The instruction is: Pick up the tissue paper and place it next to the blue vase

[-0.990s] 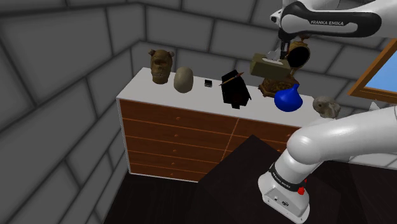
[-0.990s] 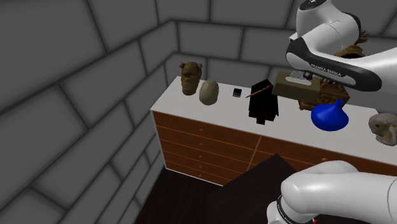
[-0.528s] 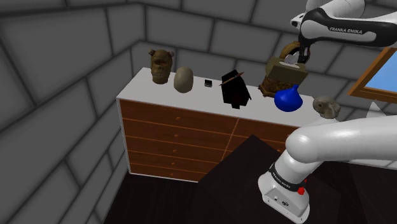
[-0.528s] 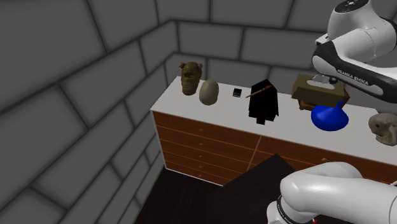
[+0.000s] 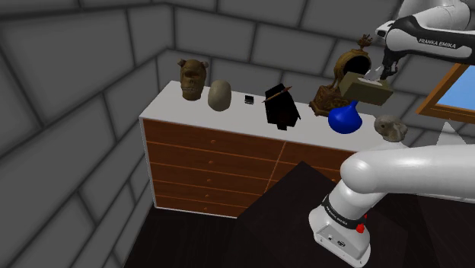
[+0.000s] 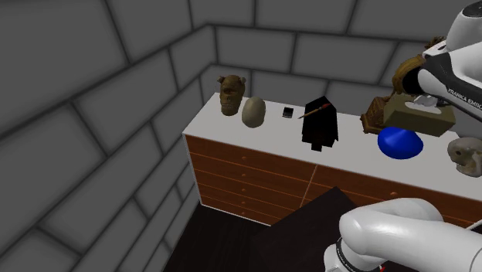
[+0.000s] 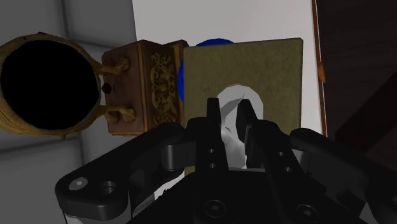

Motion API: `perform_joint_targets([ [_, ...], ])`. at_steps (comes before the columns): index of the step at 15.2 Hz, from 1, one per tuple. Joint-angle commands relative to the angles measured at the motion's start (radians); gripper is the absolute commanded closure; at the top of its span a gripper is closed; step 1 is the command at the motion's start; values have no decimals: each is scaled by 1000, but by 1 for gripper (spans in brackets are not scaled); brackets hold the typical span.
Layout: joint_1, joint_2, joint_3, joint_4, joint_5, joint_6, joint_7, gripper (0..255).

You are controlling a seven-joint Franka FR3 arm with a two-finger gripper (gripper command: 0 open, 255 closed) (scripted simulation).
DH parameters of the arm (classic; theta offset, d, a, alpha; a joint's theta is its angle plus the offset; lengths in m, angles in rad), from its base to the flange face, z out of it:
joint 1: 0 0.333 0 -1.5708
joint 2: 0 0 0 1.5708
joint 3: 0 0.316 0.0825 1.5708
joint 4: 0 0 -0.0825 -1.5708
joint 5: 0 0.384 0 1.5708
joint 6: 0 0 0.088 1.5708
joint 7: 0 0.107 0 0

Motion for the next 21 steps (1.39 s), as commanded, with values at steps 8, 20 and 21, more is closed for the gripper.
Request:
perform_joint_targets([
  [8, -11, 6, -230, 97, -71, 86, -209, 255],
  [20, -38, -5, -299, -44, -155, 211, -142, 255],
  [21, -40, -5, -306, -55, -163, 222, -137, 255],
])
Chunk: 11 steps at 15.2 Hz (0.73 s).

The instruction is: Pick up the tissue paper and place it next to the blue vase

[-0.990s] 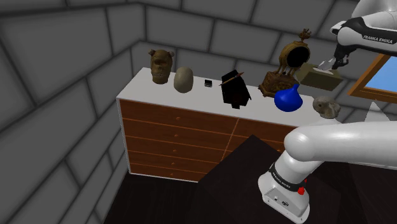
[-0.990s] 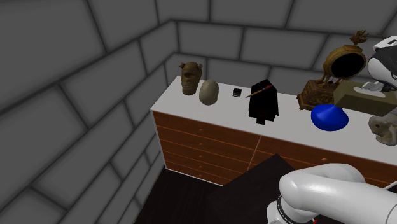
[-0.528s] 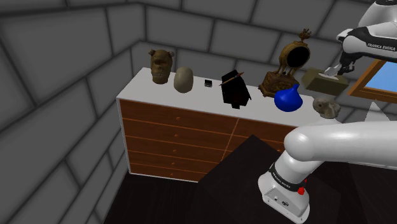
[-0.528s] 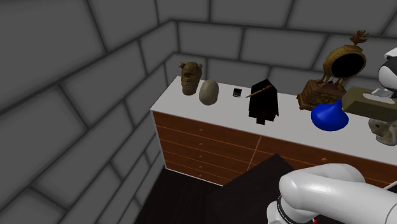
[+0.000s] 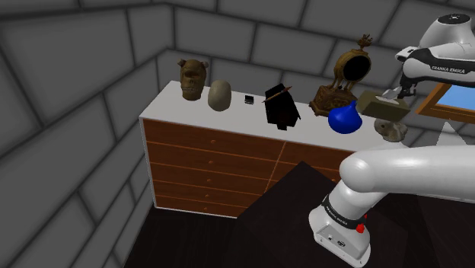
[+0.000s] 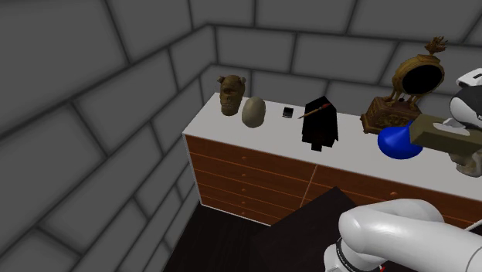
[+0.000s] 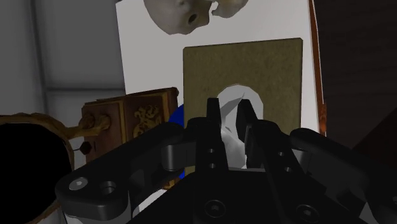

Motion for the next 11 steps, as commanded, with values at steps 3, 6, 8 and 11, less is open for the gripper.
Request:
perform_joint_targets([
  [3, -8, 3, -25, -42, -31, 43, 25, 255],
  [6, -12, 10, -48, -71, -57, 77, 44, 255],
  [8, -14, 15, -64, -89, -74, 101, 57, 255],
  [11, -17, 26, -90, -114, -102, 137, 78, 255],
])
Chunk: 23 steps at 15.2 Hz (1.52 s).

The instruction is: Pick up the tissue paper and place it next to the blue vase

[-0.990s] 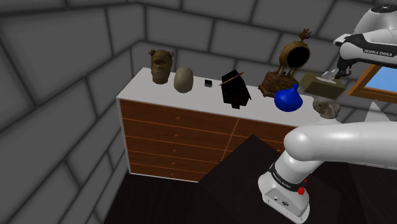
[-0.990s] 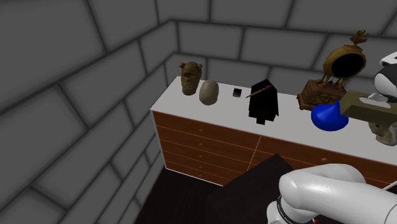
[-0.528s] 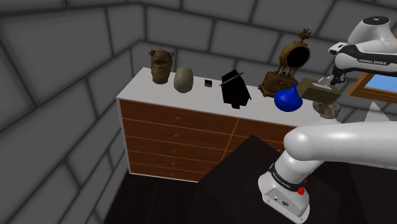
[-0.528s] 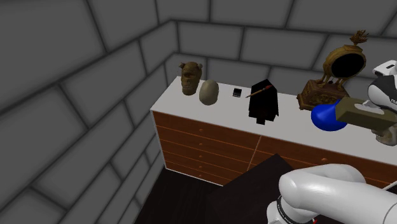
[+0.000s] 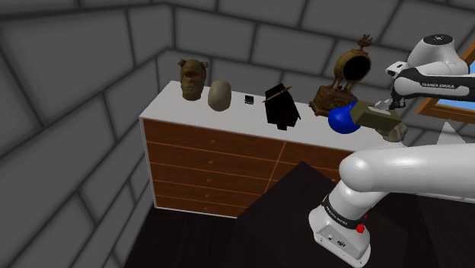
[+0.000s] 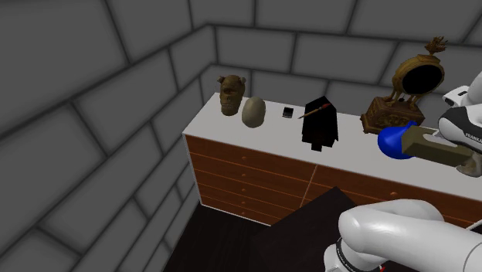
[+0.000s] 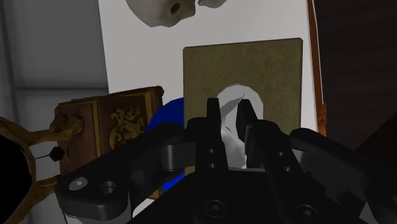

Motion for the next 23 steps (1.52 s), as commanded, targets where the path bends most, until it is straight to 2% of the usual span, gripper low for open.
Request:
perform_joint_targets([
  [1, -1, 9, -21, -16, -21, 27, 13, 255],
  [13, 10, 88, -145, -92, -151, 184, 115, 255],
  [23, 63, 195, -285, -123, -287, 328, 237, 255],
])
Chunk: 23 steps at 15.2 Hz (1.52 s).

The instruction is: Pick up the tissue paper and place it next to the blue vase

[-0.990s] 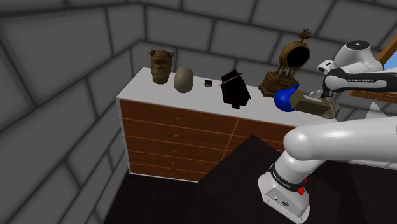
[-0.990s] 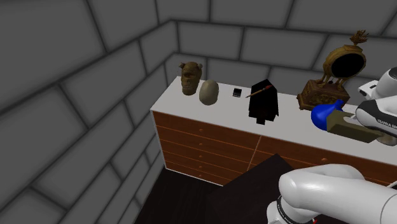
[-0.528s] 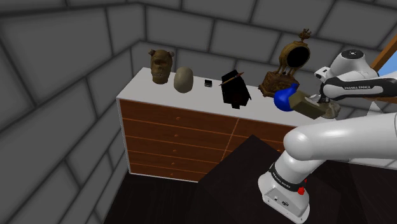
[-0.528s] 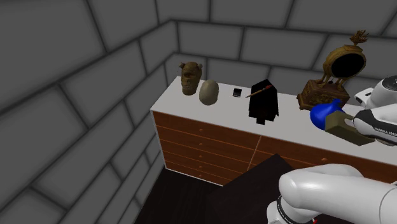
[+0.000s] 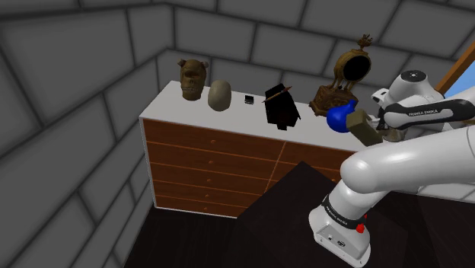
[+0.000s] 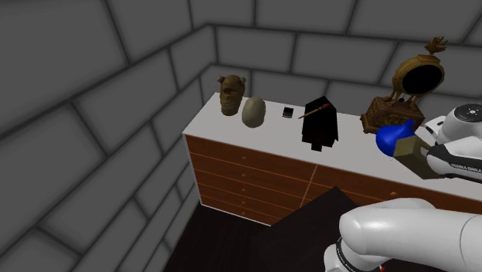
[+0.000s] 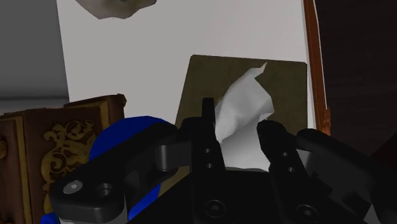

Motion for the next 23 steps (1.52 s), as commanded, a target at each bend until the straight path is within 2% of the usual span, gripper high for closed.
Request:
perform_joint_targets([
  [1, 13, 16, -20, -20, -22, 22, 17, 255],
  [8, 14, 16, -20, -20, -22, 22, 17, 255],
  [9, 13, 16, -20, -20, -24, 23, 18, 0],
  [14, 14, 16, -20, -20, -22, 22, 17, 0],
  [16, -63, -68, 90, -54, 32, -59, -31, 0],
  [18, -112, -141, 175, -78, 81, -131, -70, 0],
  [23, -111, -142, 175, -78, 81, -132, -70, 0],
])
